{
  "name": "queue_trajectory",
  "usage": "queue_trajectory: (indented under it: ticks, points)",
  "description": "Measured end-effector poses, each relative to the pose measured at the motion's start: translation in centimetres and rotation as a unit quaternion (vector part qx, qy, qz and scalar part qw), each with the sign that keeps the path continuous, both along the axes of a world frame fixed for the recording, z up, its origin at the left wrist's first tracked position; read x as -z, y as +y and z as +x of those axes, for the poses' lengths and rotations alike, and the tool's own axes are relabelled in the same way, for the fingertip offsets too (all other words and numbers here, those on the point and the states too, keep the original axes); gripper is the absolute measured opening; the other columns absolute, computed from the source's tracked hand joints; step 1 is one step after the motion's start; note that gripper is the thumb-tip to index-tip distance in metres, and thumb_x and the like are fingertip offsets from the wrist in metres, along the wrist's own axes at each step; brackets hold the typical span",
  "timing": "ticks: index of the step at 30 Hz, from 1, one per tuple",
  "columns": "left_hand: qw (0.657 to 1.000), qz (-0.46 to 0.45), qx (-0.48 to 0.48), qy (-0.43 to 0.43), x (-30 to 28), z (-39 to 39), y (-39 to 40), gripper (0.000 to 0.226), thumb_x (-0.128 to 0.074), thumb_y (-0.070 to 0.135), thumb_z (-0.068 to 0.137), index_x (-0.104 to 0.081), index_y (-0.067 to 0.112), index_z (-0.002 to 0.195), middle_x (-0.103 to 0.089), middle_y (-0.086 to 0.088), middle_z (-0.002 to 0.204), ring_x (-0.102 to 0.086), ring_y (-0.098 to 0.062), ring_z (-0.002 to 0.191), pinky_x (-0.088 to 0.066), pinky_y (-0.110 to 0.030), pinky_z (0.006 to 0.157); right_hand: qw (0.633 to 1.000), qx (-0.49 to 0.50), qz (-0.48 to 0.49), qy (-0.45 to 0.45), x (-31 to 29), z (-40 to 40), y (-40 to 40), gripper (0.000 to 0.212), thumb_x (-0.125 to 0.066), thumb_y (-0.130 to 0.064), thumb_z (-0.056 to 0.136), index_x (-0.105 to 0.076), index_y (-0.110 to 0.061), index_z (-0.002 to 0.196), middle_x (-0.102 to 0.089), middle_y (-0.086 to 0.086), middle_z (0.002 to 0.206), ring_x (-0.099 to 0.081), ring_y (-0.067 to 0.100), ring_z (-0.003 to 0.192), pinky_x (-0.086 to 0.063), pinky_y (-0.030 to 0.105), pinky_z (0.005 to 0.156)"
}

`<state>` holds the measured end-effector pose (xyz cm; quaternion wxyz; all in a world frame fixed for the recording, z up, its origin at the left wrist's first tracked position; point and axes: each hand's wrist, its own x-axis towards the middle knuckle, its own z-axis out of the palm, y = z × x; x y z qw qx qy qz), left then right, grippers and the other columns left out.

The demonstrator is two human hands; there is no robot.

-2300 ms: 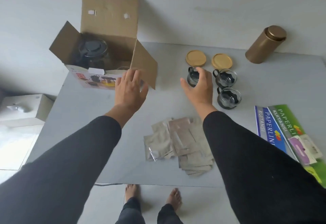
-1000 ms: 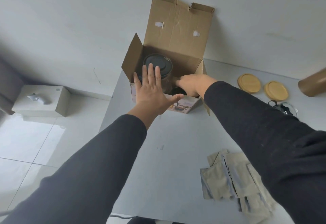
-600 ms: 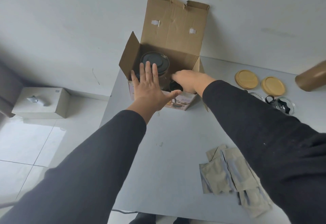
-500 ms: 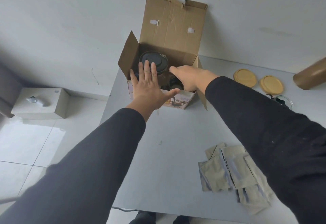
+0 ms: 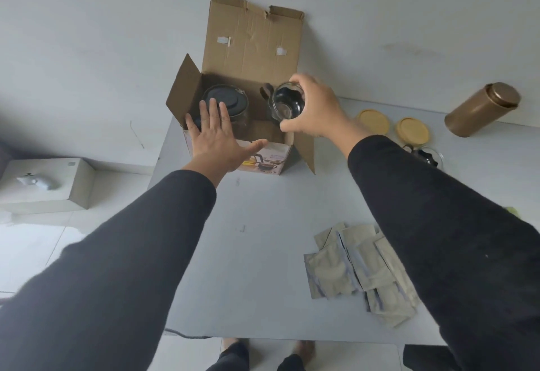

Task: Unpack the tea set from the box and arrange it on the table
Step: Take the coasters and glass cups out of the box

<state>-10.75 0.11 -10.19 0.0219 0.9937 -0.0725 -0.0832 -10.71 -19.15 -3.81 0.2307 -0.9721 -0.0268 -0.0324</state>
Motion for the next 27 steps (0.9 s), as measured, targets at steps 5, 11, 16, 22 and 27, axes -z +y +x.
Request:
queue_trajectory:
  ticks: [5, 11, 16, 22, 27]
  points:
    - [0.999, -0.022, -0.009, -0.045, 0.4, -2.0, -2.0, 0.113, -0.013, 0.086, 0.075, 0.008, 0.008, 0.153, 0.016, -0.010, 0.160, 0.019, -0.029, 0.146, 0.006, -0.055, 0.116, 0.987, 0.116, 0.086, -0.069, 0.2, -3.4, -1.9, 0.078, -0.082, -0.028, 0.059, -0.045, -0.012, 0.125, -0.044, 0.005, 0.119, -0.041, 0.010, 0.095, -0.031, 0.012, 0.079]
    - [0.988, -0.057, 0.089, -0.114, 0.3, -5.8, -8.3, 0.098, -0.022, 0.073, 0.087, 0.010, 0.007, 0.152, 0.016, -0.008, 0.160, 0.018, -0.027, 0.147, 0.007, -0.049, 0.117, 0.961, 0.225, 0.135, -0.088, 2.7, -8.8, -6.0, 0.079, -0.082, -0.023, 0.058, -0.042, -0.010, 0.126, -0.040, 0.007, 0.118, -0.042, 0.017, 0.101, -0.034, 0.017, 0.083]
    - [0.980, -0.036, 0.174, -0.087, 2.5, -9.6, -12.9, 0.091, -0.025, 0.066, 0.092, 0.013, 0.008, 0.151, 0.021, -0.007, 0.159, 0.021, -0.026, 0.146, 0.009, -0.045, 0.118, 0.957, 0.260, 0.128, -0.024, 5.4, -13.6, -10.8, 0.080, -0.081, -0.022, 0.061, -0.040, -0.013, 0.129, -0.040, 0.007, 0.124, -0.043, 0.017, 0.106, -0.032, 0.017, 0.084]
    - [0.990, 0.039, 0.130, 0.034, 6.8, -12.5, -14.1, 0.093, -0.032, 0.062, 0.093, 0.015, 0.004, 0.150, 0.022, -0.010, 0.158, 0.021, -0.029, 0.146, 0.003, -0.047, 0.118, 0.959, 0.261, 0.102, 0.047, 8.3, -16.5, -15.5, 0.075, -0.079, -0.021, 0.065, -0.040, -0.013, 0.129, -0.042, 0.008, 0.126, -0.045, 0.018, 0.106, -0.031, 0.018, 0.082]
    - [0.989, 0.043, 0.057, 0.131, 8.4, -12.9, -13.9, 0.096, -0.037, 0.060, 0.092, 0.015, 0.005, 0.150, 0.019, -0.009, 0.159, 0.020, -0.027, 0.146, 0.001, -0.048, 0.119, 0.961, 0.246, 0.089, 0.085, 10.2, -16.8, -17.1, 0.076, -0.079, -0.024, 0.067, -0.040, -0.011, 0.131, -0.045, 0.011, 0.127, -0.046, 0.023, 0.115, -0.031, 0.019, 0.082]
